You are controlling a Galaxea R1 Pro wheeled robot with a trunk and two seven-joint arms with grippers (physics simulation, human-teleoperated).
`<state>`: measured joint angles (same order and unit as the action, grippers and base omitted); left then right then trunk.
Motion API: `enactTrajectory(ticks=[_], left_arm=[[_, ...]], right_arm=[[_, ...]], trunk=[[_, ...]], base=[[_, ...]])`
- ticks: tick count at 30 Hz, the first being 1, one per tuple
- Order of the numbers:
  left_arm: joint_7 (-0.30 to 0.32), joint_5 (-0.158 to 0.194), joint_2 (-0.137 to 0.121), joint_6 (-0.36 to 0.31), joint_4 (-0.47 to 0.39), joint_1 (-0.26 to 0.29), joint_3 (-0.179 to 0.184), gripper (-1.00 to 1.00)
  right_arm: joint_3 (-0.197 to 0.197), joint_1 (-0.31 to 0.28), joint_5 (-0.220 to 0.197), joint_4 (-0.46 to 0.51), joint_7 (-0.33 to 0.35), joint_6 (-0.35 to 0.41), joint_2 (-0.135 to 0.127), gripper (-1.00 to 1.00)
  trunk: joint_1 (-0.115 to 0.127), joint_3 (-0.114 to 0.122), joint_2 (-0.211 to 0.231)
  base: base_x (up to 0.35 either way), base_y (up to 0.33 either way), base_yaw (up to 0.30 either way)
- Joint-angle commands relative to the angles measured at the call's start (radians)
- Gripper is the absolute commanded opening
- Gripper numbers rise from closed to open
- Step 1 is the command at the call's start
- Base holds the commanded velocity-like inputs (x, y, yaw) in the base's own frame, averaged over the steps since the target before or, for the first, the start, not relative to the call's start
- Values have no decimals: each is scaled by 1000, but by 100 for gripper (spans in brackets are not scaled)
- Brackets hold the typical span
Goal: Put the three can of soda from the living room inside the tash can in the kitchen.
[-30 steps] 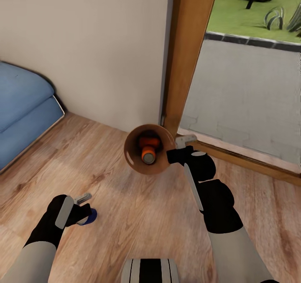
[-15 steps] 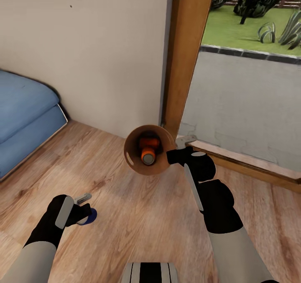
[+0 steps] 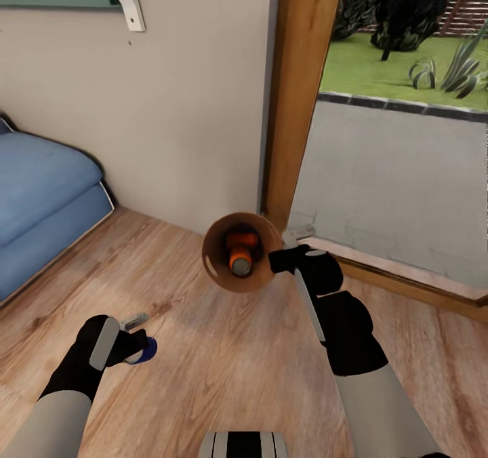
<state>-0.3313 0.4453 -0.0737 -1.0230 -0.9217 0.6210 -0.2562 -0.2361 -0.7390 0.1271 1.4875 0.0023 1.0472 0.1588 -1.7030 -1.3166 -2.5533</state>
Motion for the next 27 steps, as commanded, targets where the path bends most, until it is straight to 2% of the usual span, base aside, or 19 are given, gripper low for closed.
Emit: enactTrajectory(ticks=[1, 5, 11, 23, 27], left_arm=[[0, 0, 0, 0, 0, 0, 0, -100], [1, 1, 0, 0, 0, 0, 0, -100], [2, 3, 0, -1, 0, -1, 0, -100], [19, 10, -2, -6, -16, -3, 5, -100], [21, 10, -3, -22, -58, -4, 6, -100]], right_arm=[[0, 0, -12, 1, 4, 0, 0, -100], [0, 1, -15, -39, 5, 0, 0, -100], [0, 24, -46, -80, 7, 0, -1, -100], [1, 61, -53, -173, 7, 0, -5, -100], [2, 64, -53, -198, 7, 0, -8, -100]], trunk=[[1, 4, 0], [2, 20, 1], [5, 43, 3], [10, 89, 5], [12, 105, 6]], base=[[0, 0, 0], [0, 0, 0], [0, 0, 0], [0, 0, 0], [0, 0, 0]])
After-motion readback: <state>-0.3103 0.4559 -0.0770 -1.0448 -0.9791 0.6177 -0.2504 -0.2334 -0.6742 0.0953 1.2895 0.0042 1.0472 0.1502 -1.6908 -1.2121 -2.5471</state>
